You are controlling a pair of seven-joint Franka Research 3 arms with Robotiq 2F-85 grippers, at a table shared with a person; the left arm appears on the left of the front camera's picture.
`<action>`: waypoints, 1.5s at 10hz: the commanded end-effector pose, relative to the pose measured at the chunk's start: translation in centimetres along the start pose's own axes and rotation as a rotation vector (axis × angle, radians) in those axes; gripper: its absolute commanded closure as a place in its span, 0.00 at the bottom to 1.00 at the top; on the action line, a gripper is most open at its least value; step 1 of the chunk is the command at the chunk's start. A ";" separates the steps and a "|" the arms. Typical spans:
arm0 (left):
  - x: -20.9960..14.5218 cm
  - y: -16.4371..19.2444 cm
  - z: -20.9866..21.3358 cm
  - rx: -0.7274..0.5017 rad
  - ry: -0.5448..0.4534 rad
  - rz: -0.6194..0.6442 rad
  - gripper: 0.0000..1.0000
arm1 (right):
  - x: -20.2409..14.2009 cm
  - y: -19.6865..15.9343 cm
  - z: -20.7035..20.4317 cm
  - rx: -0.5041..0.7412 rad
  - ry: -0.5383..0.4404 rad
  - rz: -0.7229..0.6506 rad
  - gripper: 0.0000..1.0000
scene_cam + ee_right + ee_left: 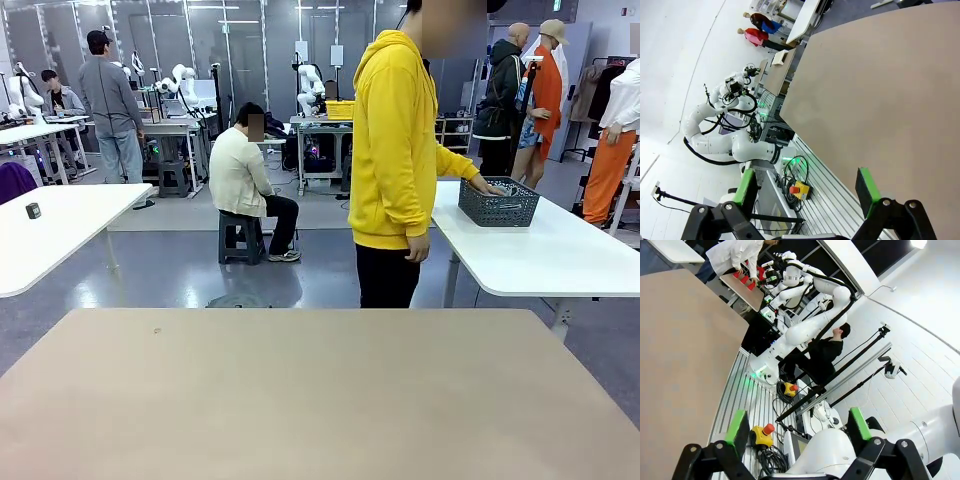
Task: Fold the towels and place them in the basket.
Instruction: Stack the folded Towel with hook on the right side of the table.
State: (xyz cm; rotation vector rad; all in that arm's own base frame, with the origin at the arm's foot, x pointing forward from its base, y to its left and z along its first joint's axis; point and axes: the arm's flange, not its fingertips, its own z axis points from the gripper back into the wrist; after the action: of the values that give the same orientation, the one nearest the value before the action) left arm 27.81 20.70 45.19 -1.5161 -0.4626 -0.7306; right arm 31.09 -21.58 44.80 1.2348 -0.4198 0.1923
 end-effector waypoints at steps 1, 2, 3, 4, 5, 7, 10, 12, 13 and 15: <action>0.2 0.0 -0.2 0.007 0.012 0.006 0.00 | 0.0 0.0 0.1 0.009 -0.001 0.017 0.00; 0.2 0.0 -0.2 0.007 0.012 0.006 0.00 | 0.0 0.0 0.1 0.009 -0.001 0.017 0.00; 0.2 0.0 -0.2 0.007 0.012 0.006 0.00 | 0.0 0.0 0.1 0.009 -0.001 0.017 0.00; 0.2 0.0 -0.2 0.007 0.012 0.006 0.00 | 0.0 0.0 0.1 0.009 -0.001 0.017 0.00; 0.2 0.0 -0.2 0.007 0.012 0.006 0.00 | 0.0 0.0 0.1 0.009 -0.001 0.017 0.00; 0.2 0.0 -0.2 0.007 0.012 0.006 0.00 | 0.0 0.0 0.1 0.009 -0.001 0.017 0.00; 0.2 0.0 -0.2 0.007 0.012 0.006 0.00 | 0.0 0.0 0.1 0.009 -0.001 0.017 0.00; 0.2 0.0 -0.2 0.007 0.012 0.006 0.00 | 0.0 0.0 0.1 0.009 -0.001 0.017 0.00; 0.2 0.0 -0.2 0.007 0.012 0.006 0.00 | 0.0 0.0 0.1 0.009 -0.001 0.017 0.00; 0.2 0.0 -0.2 0.007 0.012 0.006 0.00 | 0.0 0.0 0.1 0.009 -0.001 0.017 0.00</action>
State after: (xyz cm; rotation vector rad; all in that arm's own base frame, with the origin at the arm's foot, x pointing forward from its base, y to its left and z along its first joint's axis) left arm 27.81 20.70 45.19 -1.5161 -0.4626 -0.7306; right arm 31.09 -21.58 44.80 1.2347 -0.4196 0.1923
